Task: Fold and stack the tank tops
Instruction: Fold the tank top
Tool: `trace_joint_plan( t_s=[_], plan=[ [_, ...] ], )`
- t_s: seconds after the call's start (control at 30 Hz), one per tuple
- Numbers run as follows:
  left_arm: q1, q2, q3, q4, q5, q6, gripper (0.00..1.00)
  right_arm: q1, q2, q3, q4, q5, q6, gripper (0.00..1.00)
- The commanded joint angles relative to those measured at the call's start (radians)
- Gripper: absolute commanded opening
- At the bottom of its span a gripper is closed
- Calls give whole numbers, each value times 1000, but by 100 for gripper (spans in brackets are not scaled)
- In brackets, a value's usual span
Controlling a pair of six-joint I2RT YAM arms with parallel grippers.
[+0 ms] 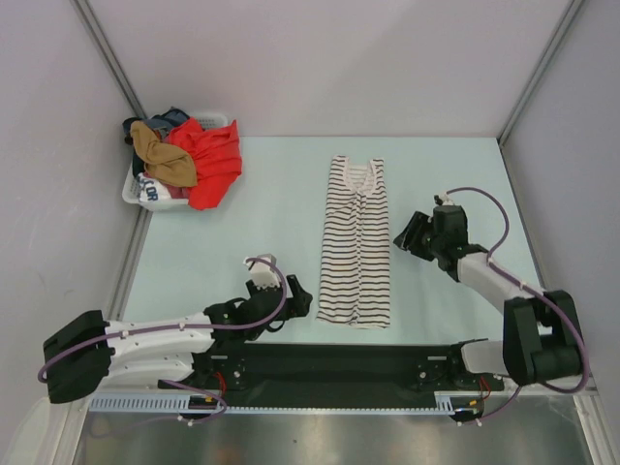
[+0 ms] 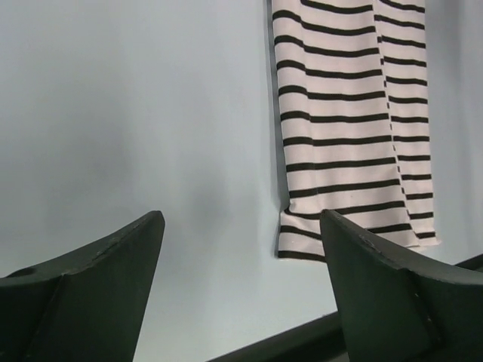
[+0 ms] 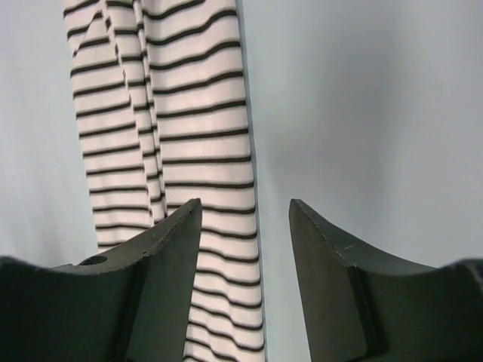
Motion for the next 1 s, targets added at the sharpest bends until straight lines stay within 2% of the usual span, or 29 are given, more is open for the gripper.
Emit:
trace_joint_plan(
  t_s=[0.0, 0.13, 0.2, 0.27, 0.3, 0.47, 0.63, 0.67, 0.77, 0.97],
  plan=[
    [37, 42, 59, 58, 95, 127, 89, 18, -131, -80, -16, -38, -25, 56],
    [64, 139, 93, 109, 197, 150, 84, 47, -194, -137, -105, -95, -20, 56],
    [69, 204, 116, 130, 255, 144, 81, 99, -229, -177, -156, -92, 4, 56],
    [70, 245, 130, 158, 286, 141, 79, 146, -263, -206, -200, -55, 33, 56],
    [70, 307, 141, 187, 335, 132, 78, 224, -339, -241, -257, 9, 99, 57],
    [69, 375, 165, 192, 362, 129, 74, 281, -425, -275, -378, 52, 173, 56],
    [67, 401, 151, 227, 389, 123, 63, 353, -525, -317, -459, 80, 245, 54],
    [67, 404, 147, 230, 395, 123, 57, 360, -527, -315, -473, 83, 253, 53],
    [63, 397, 109, 254, 404, 103, 55, 389, -521, -312, -506, 88, 268, 47],
    [38, 395, 79, 279, 411, 72, 52, 446, -488, -341, -461, 60, 320, 46]
  ],
)
